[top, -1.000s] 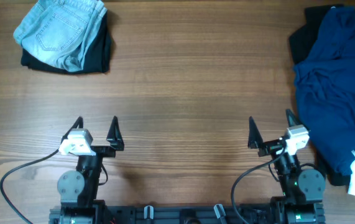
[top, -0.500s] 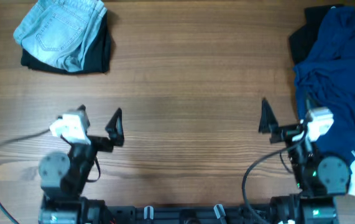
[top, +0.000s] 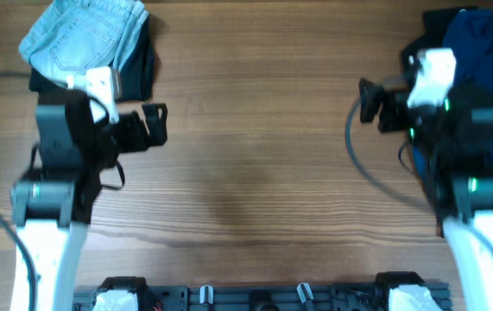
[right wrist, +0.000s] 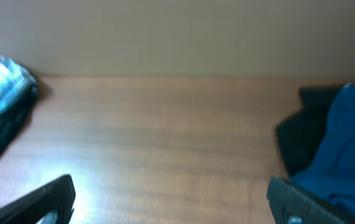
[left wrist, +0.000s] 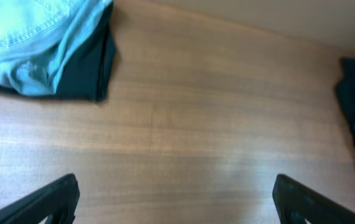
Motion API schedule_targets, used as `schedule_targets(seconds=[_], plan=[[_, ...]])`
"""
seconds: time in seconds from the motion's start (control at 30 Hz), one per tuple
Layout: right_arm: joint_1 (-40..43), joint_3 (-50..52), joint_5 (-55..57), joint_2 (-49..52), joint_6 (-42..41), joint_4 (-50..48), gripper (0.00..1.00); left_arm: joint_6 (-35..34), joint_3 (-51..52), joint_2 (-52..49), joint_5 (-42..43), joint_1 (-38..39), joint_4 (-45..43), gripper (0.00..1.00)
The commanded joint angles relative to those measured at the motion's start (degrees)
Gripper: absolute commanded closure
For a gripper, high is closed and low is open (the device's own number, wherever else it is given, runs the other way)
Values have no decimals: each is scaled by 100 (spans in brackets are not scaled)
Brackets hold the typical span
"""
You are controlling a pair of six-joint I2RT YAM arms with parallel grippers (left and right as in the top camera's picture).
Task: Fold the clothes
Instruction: 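Reach the right gripper to the teal shirt on the right pile and grasp it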
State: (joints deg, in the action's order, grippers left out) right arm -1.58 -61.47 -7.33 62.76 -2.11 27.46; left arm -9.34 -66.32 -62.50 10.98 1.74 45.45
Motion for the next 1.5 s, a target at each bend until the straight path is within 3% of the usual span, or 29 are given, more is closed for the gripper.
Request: schedule_targets(seconds=[0.0,0.13,0.33,0.6,0.9,1.07,1.3,1.47], plan=[[52,-931,87,1113,216,675,0,13,-949,-920,-15,-42,802,0],[52,-1397,98,2009,831,916,0,9,-1668,-1729,-33,-42,1397,0],[125,-1394,400,2949,1163,660,1,-37,-1705,-2365,66,-39,1001,0],[1681,-1394,444,3462,-420,352,0,-33,-1705,-2579,310,-37,988,0],[3668,-1394,275,3530,-953,-55,9,-33,-1705,-2579,310,-37,920,0],[4225,-1394,968,3716,-1460,-133,4,-33,-1705,-2579,310,-37,922,0],[4817,-1394,20,4347,-1410,-437,4,-33,-1705,-2579,310,-37,920,0],[4782,-1394,-1189,4850,-686,-905,10,-33,-1705,-2579,310,-37,920,0]])
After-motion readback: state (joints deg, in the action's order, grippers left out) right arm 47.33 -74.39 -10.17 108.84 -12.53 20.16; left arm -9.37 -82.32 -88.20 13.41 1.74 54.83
